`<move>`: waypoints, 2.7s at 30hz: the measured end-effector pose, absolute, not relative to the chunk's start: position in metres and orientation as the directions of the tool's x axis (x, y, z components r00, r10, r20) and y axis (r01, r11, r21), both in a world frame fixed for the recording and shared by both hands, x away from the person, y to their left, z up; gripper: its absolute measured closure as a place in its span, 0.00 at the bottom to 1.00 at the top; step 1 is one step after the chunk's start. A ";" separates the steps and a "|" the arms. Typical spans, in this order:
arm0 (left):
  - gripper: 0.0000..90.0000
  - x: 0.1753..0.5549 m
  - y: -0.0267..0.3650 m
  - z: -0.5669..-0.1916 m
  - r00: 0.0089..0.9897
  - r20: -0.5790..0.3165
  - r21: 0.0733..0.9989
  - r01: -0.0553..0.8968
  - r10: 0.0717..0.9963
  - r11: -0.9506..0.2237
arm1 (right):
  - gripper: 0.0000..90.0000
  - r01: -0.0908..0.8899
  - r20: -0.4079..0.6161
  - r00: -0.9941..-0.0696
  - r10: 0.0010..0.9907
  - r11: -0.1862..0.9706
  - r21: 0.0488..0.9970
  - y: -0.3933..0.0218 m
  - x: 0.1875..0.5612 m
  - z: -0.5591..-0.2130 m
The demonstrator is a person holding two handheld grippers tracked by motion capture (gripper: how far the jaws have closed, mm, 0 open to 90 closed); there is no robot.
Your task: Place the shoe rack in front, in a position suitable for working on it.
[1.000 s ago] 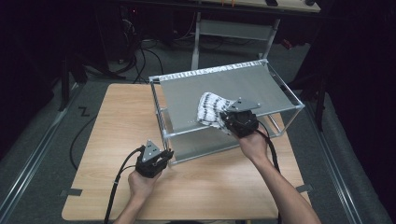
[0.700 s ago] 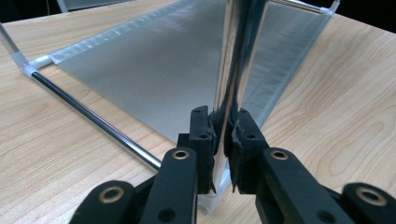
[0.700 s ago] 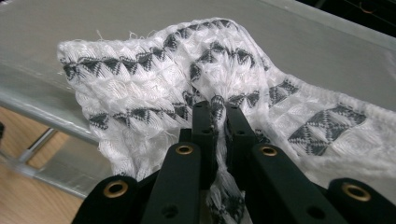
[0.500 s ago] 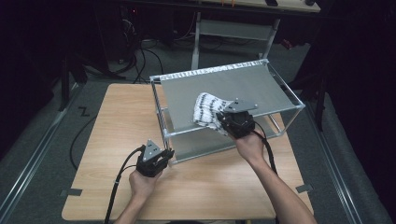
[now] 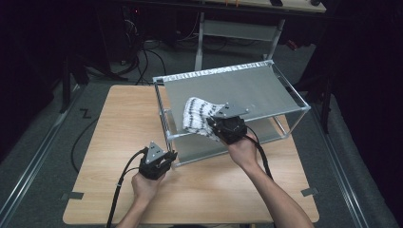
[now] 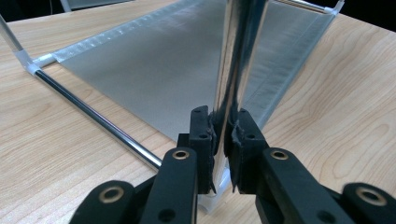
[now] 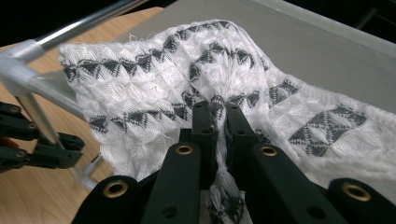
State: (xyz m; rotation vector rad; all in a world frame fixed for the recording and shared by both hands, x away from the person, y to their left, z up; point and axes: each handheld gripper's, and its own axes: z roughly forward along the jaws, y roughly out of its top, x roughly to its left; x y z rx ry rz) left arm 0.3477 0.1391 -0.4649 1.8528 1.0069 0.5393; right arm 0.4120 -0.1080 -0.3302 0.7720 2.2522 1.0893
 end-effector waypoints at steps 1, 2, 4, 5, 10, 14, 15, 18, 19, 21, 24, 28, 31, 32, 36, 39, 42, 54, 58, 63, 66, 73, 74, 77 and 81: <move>0.90 0.348 0.139 -0.465 0.568 -0.050 0.880 0.415 0.822 -0.233 | 0.95 0.258 -0.204 -0.709 0.674 0.518 0.816 -0.104 0.410 -0.330; 0.90 0.348 0.139 -0.465 0.568 -0.049 0.880 0.414 0.822 -0.233 | 0.95 0.252 -0.207 -0.715 0.668 0.522 0.815 -0.101 0.409 -0.330; 0.90 0.348 0.139 -0.465 0.566 -0.049 0.880 0.415 0.823 -0.233 | 0.95 0.243 -0.207 -0.724 0.658 0.525 0.816 -0.096 0.406 -0.330; 0.90 0.348 0.139 -0.465 0.566 -0.050 0.880 0.415 0.823 -0.232 | 0.95 0.236 -0.211 -0.730 0.651 0.529 0.815 -0.093 0.404 -0.329; 0.90 0.348 0.139 -0.465 0.567 -0.051 0.880 0.415 0.822 -0.232 | 0.95 0.212 -0.232 -0.739 0.633 0.545 0.812 -0.087 0.400 -0.329; 0.90 0.348 0.139 -0.465 0.568 -0.054 0.880 0.416 0.821 -0.230 | 0.95 0.214 -0.242 -0.730 0.639 0.550 0.807 -0.092 0.401 -0.328; 0.90 0.348 0.139 -0.465 0.568 -0.055 0.880 0.416 0.821 -0.229 | 0.95 0.213 -0.253 -0.722 0.644 0.554 0.805 -0.095 0.401 -0.328; 0.90 0.348 0.139 -0.465 0.568 -0.056 0.880 0.416 0.821 -0.228 | 0.95 0.223 -0.259 -0.703 0.662 0.551 0.804 -0.106 0.403 -0.328; 0.90 0.348 0.140 -0.465 0.569 -0.057 0.880 0.417 0.821 -0.227 | 0.95 0.232 -0.255 -0.694 0.674 0.544 0.807 -0.111 0.405 -0.328; 0.90 0.348 0.140 -0.465 0.569 -0.058 0.880 0.417 0.821 -0.227 | 0.95 0.244 -0.246 -0.685 0.686 0.534 0.810 -0.117 0.406 -0.328; 0.90 0.348 0.139 -0.465 0.568 -0.060 0.881 0.417 0.821 -0.225 | 0.95 0.244 -0.238 -0.685 0.689 0.524 0.816 -0.118 0.405 -0.328; 0.90 0.348 0.139 -0.465 0.568 -0.061 0.880 0.419 0.821 -0.225 | 0.95 0.223 -0.230 -0.713 0.663 0.525 0.821 -0.107 0.398 -0.328; 0.90 0.348 0.139 -0.465 0.568 -0.061 0.879 0.420 0.820 -0.225 | 0.95 0.199 -0.233 -0.737 0.634 0.534 0.822 -0.095 0.393 -0.328; 0.90 0.348 0.139 -0.465 0.569 -0.062 0.879 0.420 0.820 -0.225 | 0.95 0.196 -0.233 -0.741 0.629 0.535 0.822 -0.092 0.392 -0.328; 0.90 0.348 0.139 -0.465 0.569 -0.061 0.879 0.420 0.820 -0.226 | 0.95 0.180 -0.234 -0.757 0.610 0.539 0.823 -0.083 0.388 -0.328; 0.90 0.348 0.139 -0.465 0.570 -0.061 0.879 0.419 0.820 -0.226 | 0.95 0.173 -0.242 -0.759 0.604 0.545 0.820 -0.083 0.386 -0.329; 0.90 0.348 0.140 -0.465 0.570 -0.061 0.880 0.419 0.819 -0.226 | 0.95 0.167 -0.262 -0.748 0.610 0.555 0.815 -0.089 0.387 -0.329; 0.90 0.348 0.140 -0.465 0.573 -0.065 0.880 0.419 0.817 -0.224 | 0.95 0.206 -0.276 -0.686 0.673 0.544 0.814 -0.128 0.395 -0.329; 0.90 0.348 0.141 -0.465 0.578 -0.063 0.880 0.417 0.814 -0.227 | 0.95 0.233 -0.277 -0.657 0.701 0.538 0.810 -0.143 0.401 -0.328; 0.90 0.349 0.141 -0.465 0.581 -0.065 0.880 0.416 0.811 -0.228 | 0.95 0.272 -0.246 -0.624 0.742 0.501 0.821 -0.161 0.408 -0.328; 0.90 0.348 0.141 -0.465 0.579 -0.065 0.881 0.416 0.813 -0.225 | 0.95 0.264 -0.240 -0.637 0.733 0.500 0.825 -0.154 0.405 -0.328; 0.90 0.348 0.141 -0.465 0.578 -0.060 0.878 0.418 0.814 -0.233 | 0.95 0.210 -0.255 -0.682 0.686 0.518 0.829 -0.132 0.396 -0.331; 0.90 0.348 0.141 -0.465 0.578 -0.058 0.878 0.417 0.814 -0.234 | 0.95 0.214 -0.249 -0.684 0.685 0.515 0.830 -0.133 0.397 -0.331; 0.90 0.348 0.141 -0.465 0.576 -0.059 0.880 0.416 0.815 -0.230 | 0.95 0.227 -0.260 -0.664 0.701 0.520 0.824 -0.142 0.401 -0.330; 0.90 0.348 0.141 -0.466 0.576 -0.062 0.881 0.415 0.815 -0.226 | 0.95 0.239 -0.269 -0.633 0.726 0.515 0.823 -0.157 0.407 -0.330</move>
